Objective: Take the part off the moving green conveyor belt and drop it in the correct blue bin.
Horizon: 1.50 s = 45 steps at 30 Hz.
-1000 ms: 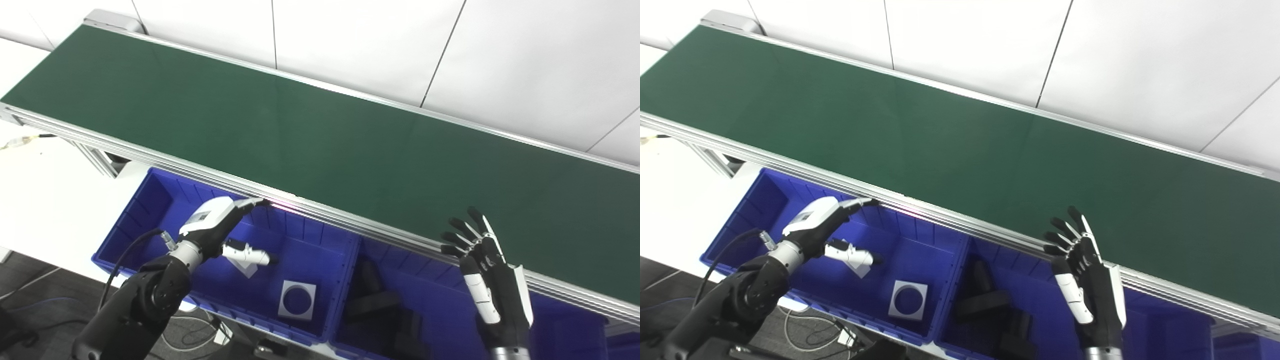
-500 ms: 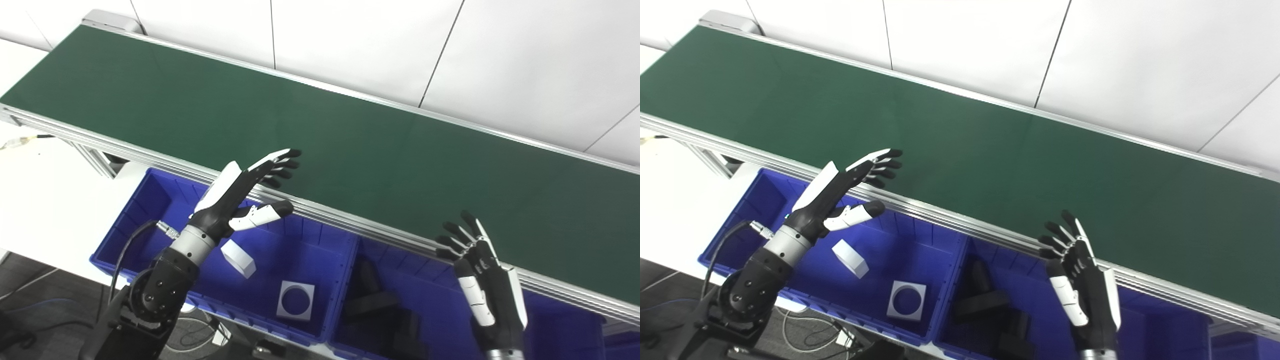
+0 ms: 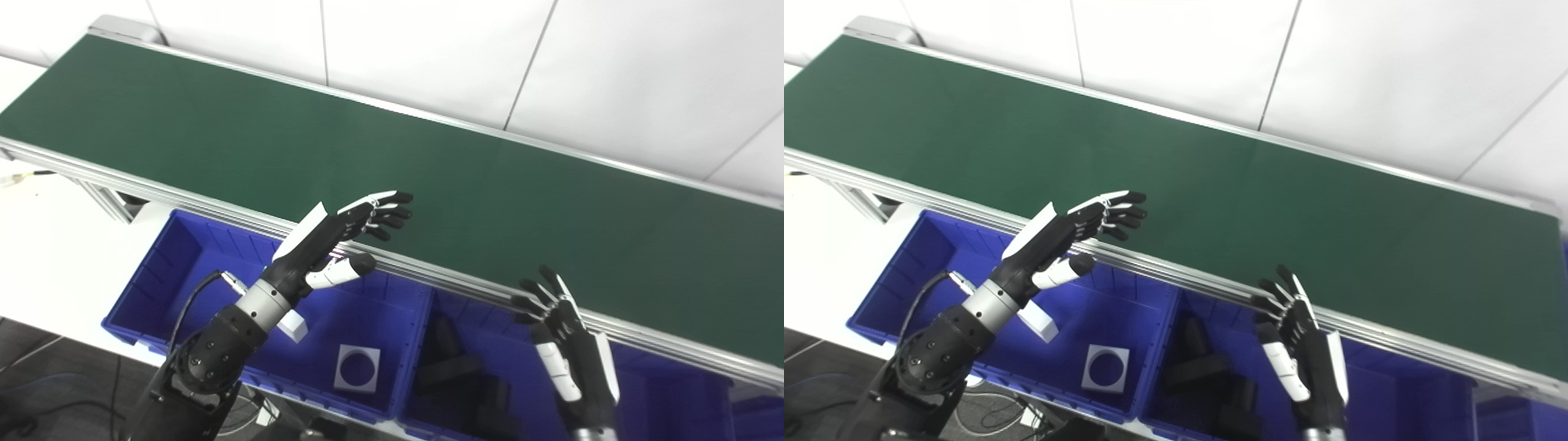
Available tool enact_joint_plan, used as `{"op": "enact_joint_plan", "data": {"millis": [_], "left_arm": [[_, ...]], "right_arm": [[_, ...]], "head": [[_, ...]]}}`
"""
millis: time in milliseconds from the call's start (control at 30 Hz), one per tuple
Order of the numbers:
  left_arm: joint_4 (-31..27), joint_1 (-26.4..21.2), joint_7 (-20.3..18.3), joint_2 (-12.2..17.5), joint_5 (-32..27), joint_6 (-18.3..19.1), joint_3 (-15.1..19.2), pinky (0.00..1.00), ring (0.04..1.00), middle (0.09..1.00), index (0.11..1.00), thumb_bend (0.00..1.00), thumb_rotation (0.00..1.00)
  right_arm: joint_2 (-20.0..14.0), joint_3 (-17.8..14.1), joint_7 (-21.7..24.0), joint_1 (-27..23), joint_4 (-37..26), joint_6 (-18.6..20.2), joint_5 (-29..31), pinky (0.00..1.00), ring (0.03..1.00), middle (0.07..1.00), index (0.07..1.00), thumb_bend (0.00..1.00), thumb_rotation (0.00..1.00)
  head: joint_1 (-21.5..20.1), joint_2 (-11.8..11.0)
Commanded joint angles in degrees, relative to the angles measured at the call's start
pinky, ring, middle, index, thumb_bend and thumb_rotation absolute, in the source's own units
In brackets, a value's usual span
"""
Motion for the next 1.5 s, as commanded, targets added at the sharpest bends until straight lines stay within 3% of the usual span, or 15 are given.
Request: {"op": "enact_joint_plan", "data": {"millis": [0, 300, 500, 767, 933, 1467], "left_arm": [[0.7, -1.4, -0.3, -0.4, -2.0, -2.8, 0.1, 0.71, 0.769, 0.805, 0.854, 0.84, 0.9], [9.2, -1.3, -3.4, -2.2, -12.1, -6.1, 0.9, 0.66, 0.723, 0.77, 0.833, 0.78, 0.84], [13.8, -0.8, -5.1, -2.0, -14.1, -9.0, 1.2, 0.65, 0.701, 0.747, 0.786, 0.7, 0.86], [16.8, -0.8, -6.7, -2.2, -16.3, -10.1, 2.6, 0.66, 0.698, 0.719, 0.74, 0.69, 0.79], [18.2, -1.2, -7.4, -2.3, -16.4, -10.5, 3.1, 0.68, 0.713, 0.728, 0.74, 0.76, 0.78], [17.4, -0.9, -6.7, -3.3, -13.4, -11.6, 3.1, 0.69, 0.743, 0.78, 0.789, 0.79, 0.75]], "right_arm": [[0.8, 0.5, -0.5, -0.1, -0.1, -4.3, -0.5, 0.68, 0.771, 0.848, 0.936, 0.67, 0.77], [2.2, 2.1, -2.2, 0.5, 1.8, -6.3, -4.0, 0.69, 0.774, 0.846, 0.926, 0.67, 0.76], [2.9, 2.5, -3.4, 0.5, 2.8, -6.5, -5.4, 0.7, 0.776, 0.842, 0.92, 0.69, 0.78], [3.5, 2.9, -4.4, 0.0, 3.7, -6.8, -5.8, 0.69, 0.765, 0.832, 0.912, 0.67, 0.77], [3.7, 3.1, -4.9, -0.6, 4.7, -6.8, -6.1, 0.69, 0.762, 0.828, 0.906, 0.66, 0.77], [3.4, 3.0, -5.1, -0.3, 4.8, -7.4, -5.9, 0.69, 0.76, 0.823, 0.906, 0.66, 0.78]], "head": [[-2.0, -0.6], [-10.7, -2.4], [-13.9, -1.9], [-18.5, -1.2], [-18.1, -1.2], [-15.1, -2.3]]}}
